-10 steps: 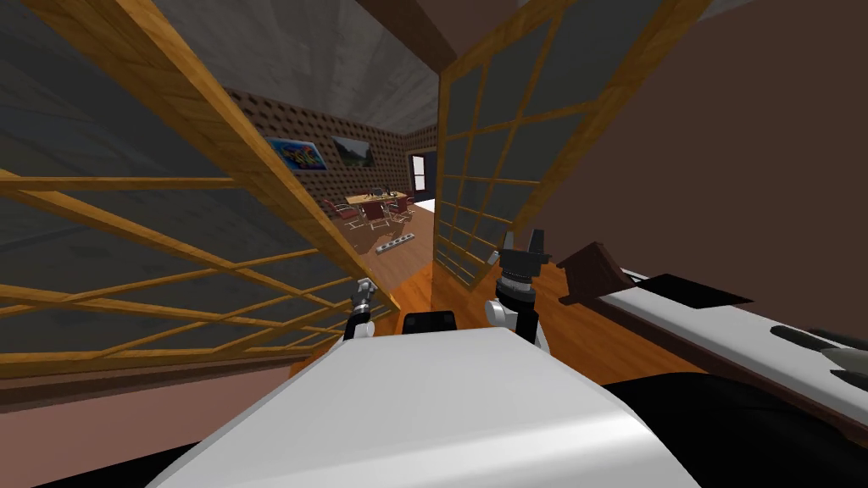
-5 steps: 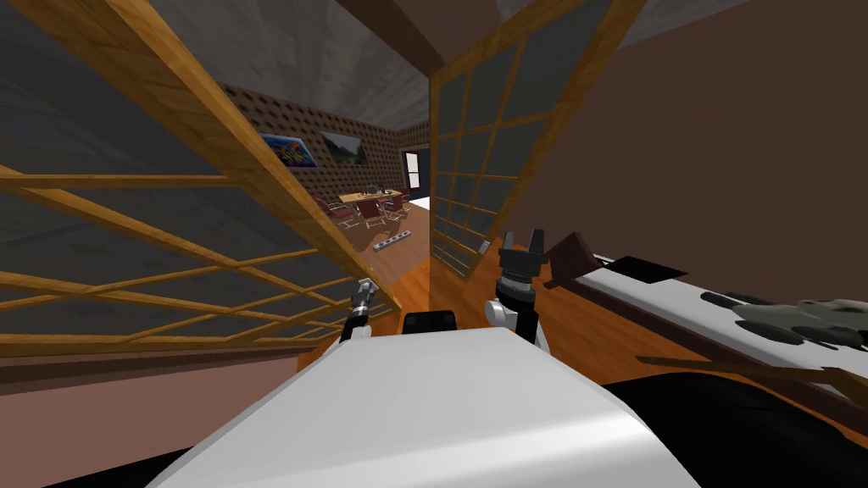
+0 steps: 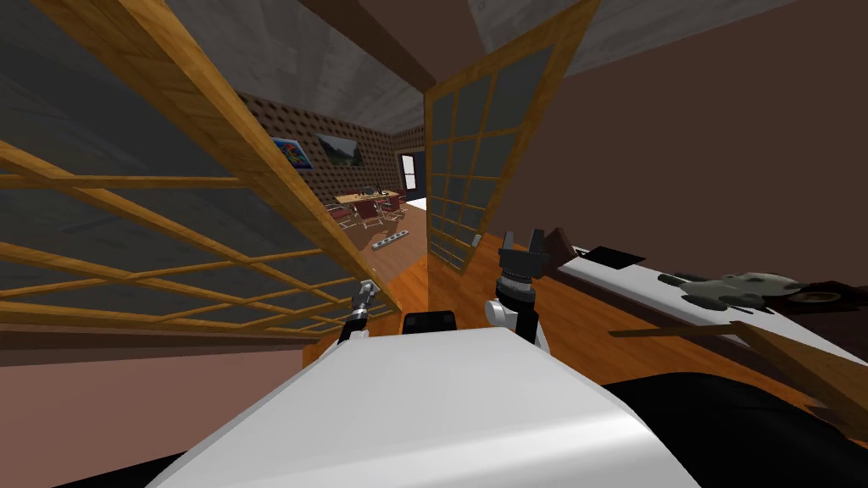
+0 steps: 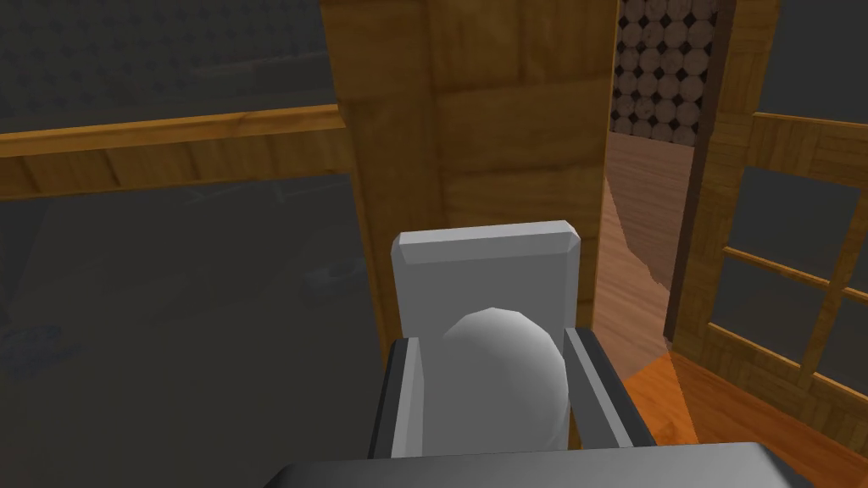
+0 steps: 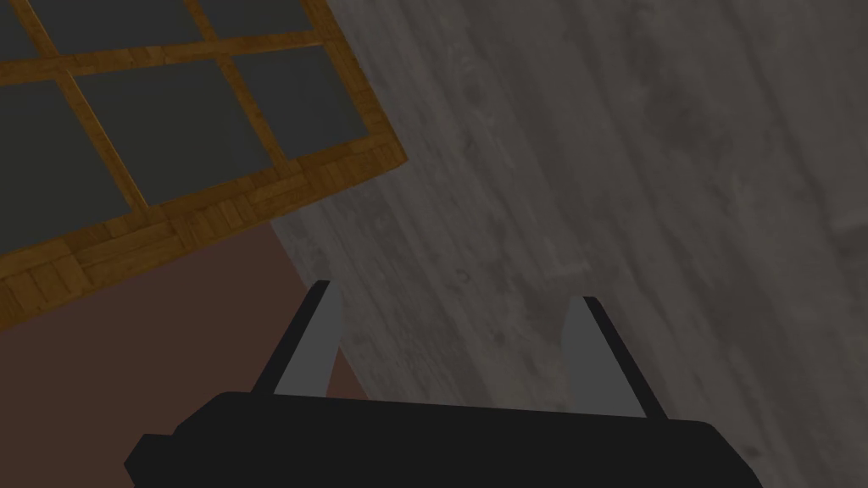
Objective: Pull the door open
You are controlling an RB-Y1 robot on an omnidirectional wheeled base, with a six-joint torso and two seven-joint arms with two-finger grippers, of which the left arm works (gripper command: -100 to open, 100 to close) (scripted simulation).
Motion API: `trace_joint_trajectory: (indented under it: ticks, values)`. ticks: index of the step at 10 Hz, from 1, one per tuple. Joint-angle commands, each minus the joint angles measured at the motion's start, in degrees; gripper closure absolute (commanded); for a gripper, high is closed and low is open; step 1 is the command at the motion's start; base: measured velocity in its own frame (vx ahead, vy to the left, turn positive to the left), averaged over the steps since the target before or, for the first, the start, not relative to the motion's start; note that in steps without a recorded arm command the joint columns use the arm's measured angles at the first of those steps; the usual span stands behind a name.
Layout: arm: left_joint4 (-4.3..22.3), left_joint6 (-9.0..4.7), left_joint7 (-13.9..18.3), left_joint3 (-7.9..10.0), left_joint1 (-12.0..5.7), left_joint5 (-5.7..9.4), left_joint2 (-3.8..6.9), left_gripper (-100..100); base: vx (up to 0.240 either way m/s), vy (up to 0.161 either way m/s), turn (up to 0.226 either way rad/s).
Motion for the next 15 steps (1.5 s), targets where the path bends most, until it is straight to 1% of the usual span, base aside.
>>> trace_joint_trajectory:
  ticks: [1, 4, 5, 7, 8, 9, 11, 12, 14, 15]
  values:
    - [-0.1, -1.08, 1.1, -1.01, 0.49, -0.57, 0.73, 100, -0.237, 0.016, -0.119]
    - [-0.3, -2.7, 3.0, -2.82, 1.62, -1.54, 2.24, 100, -0.214, 0.052, -0.115]
    - [-0.4, -3.48, 3.9, -3.68, 2.16, -2.01, 2.96, 100, -0.215, 0.038, -0.12]
    - [-0.6, -4.42, 5.0, -4.74, 2.81, -2.58, 3.83, 100, -0.221, 0.048, -0.095]
    - [-0.7, -3.94, 4.6, -4.47, 2.57, -2.43, 3.47, 100, -0.098, 0.02, -0.027]
    - [-0.7, -5.6, 5.5, -5.79, 3.85, -3.28, 4.22, 100, -0.086, -0.006, -0.027]
    - [-0.7, -7.26, 6.4, -6.78, 4.84, -3.98, 5.03, 100, -0.098, -0.003, -0.017]
    - [-0.6, -9.17, 7.4, -7.92, 5.98, -4.78, 5.95, 100, -0.134, 0.009, -0.021]
    - [-0.6, -11.13, 8.4, -9.09, 7.15, -5.6, 6.89, 100, -0.136, 0.037, -0.011]
    - [-0.6, -11.13, 8.4, -9.09, 7.15, -5.6, 6.89, 100, -0.085, 0.022, 0.0]
